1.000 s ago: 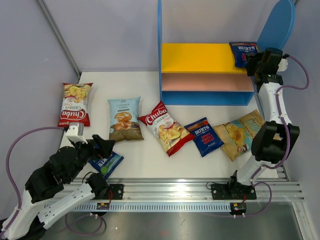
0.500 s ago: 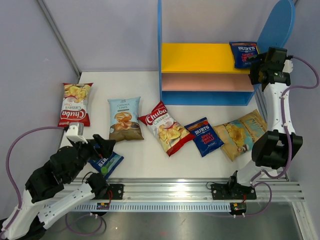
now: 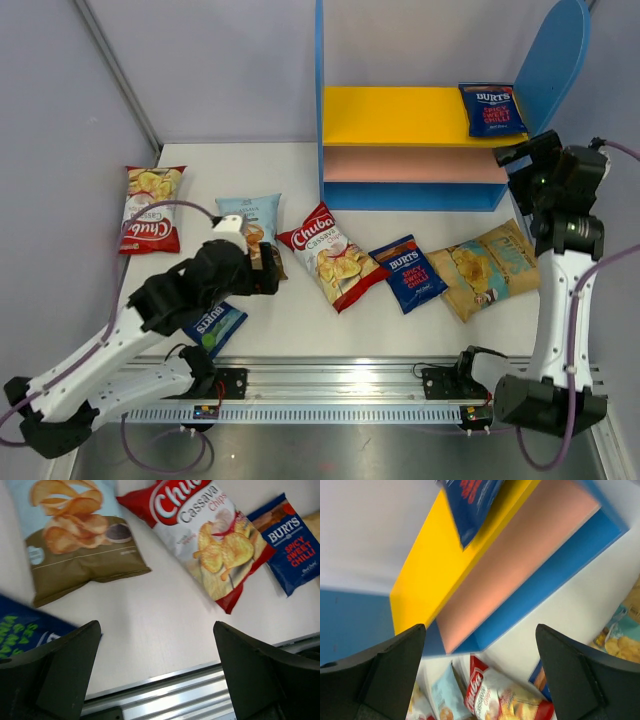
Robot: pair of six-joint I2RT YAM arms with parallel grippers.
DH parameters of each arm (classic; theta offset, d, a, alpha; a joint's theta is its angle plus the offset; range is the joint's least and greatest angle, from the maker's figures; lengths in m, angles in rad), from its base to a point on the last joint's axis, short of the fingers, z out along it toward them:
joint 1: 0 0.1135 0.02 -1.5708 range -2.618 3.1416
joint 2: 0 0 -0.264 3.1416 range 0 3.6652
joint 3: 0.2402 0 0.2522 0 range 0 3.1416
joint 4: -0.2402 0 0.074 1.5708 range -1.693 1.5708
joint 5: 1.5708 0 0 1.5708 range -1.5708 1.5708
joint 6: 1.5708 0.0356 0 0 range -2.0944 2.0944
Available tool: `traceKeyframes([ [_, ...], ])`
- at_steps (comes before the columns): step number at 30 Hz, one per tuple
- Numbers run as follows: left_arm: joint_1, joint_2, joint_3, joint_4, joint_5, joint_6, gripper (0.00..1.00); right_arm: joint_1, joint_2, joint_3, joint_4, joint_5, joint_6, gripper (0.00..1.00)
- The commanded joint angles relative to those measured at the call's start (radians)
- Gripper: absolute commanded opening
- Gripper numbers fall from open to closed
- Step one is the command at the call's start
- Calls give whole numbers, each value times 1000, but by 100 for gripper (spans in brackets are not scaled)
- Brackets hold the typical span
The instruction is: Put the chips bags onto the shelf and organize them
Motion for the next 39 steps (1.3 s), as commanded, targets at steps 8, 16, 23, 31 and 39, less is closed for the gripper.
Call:
traceKeyframes([
  [8, -237, 512, 97, 516, 211, -244, 99, 2, -460, -414, -35, -219, -40, 99],
  [16, -300, 775, 90, 847, 189, -615, 99, 6, -759, -315, -242, -87, -21, 100],
  [23, -312, 1018, 227, 875, 106, -723, 96, 79, -744, -273, -330, -197, -33, 99],
  [31, -312, 1194, 300, 849, 60, -807, 86, 117, -776, -290, -318, -220, -9, 99],
  [39, -314, 1285, 342, 825, 19, -864, 68, 123, -782, -272, -307, -172, -35, 100],
])
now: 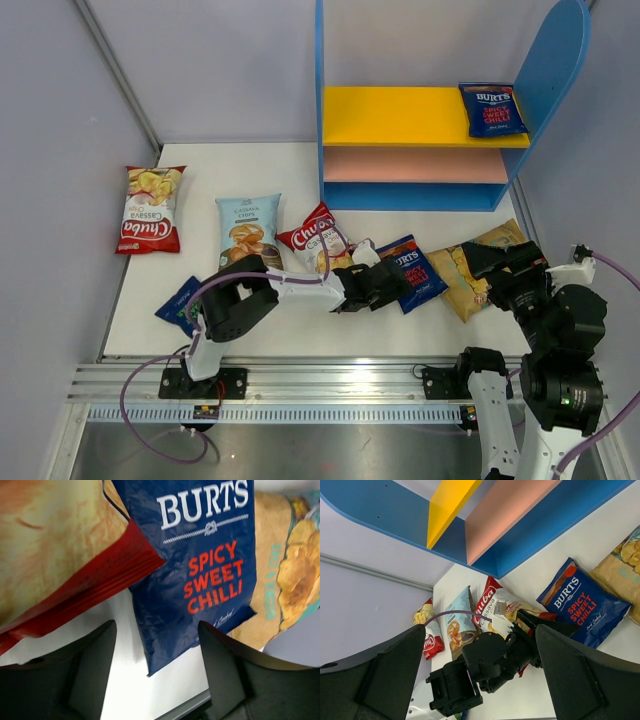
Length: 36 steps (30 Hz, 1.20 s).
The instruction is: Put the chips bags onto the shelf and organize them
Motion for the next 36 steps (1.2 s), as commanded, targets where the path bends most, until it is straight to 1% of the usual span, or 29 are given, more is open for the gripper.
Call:
traceKeyframes([
  [1, -4, 27, 42, 0, -91, -36, 65, 13, -9, 23, 8, 29, -27, 99],
  [6, -6, 71, 75, -18, -115, -35, 60, 17, -14, 52, -2, 46, -40, 99],
  [8, -6, 84, 77, -8, -115, -36, 55, 19, -12, 56, -2, 43, -40, 99],
  [9, -6, 94, 77, -1, -114, -36, 51, 19, -9, 61, -2, 36, -43, 100],
  [11, -6, 102, 75, 22, -111, -37, 35, 22, -8, 62, -3, 33, -43, 99],
  [12, -6, 105, 75, 26, -112, -39, 31, 22, -8, 59, -2, 33, -46, 99],
  [13, -9, 102, 66, 46, -115, -37, 20, 24, -8, 59, 0, 35, -46, 99],
  [14, -10, 96, 59, 61, -117, -34, 13, 25, -6, 55, 0, 36, -50, 100],
  [16, -27, 64, 34, 106, -138, -11, 3, 27, -5, 50, 0, 39, -52, 100],
  [17, -33, 50, 26, 115, -150, -2, 0, 27, -3, 47, 3, 43, -55, 99],
  [19, -55, 15, 11, 156, -187, 42, 0, 27, -5, 39, 4, 49, -58, 99],
  [21, -68, -45, -27, 254, -206, 104, 0, 27, -9, 30, 8, 55, -63, 100],
  [24, -75, -109, -49, 348, -227, 246, 0, 27, -14, 17, 12, 50, -63, 99],
  [28, -75, -163, -47, 426, -238, 410, 0, 27, -11, 12, 15, 43, -58, 100],
  [30, -75, -201, -64, 466, -252, 472, 0, 27, -9, 18, 14, 41, -61, 99],
  [35, -73, -292, -99, 508, -286, 586, 0, 31, 0, 4, 14, 17, -69, 99],
  [36, -73, -330, -109, 511, -304, 618, 0, 33, 3, 1, 18, 1, -69, 99],
])
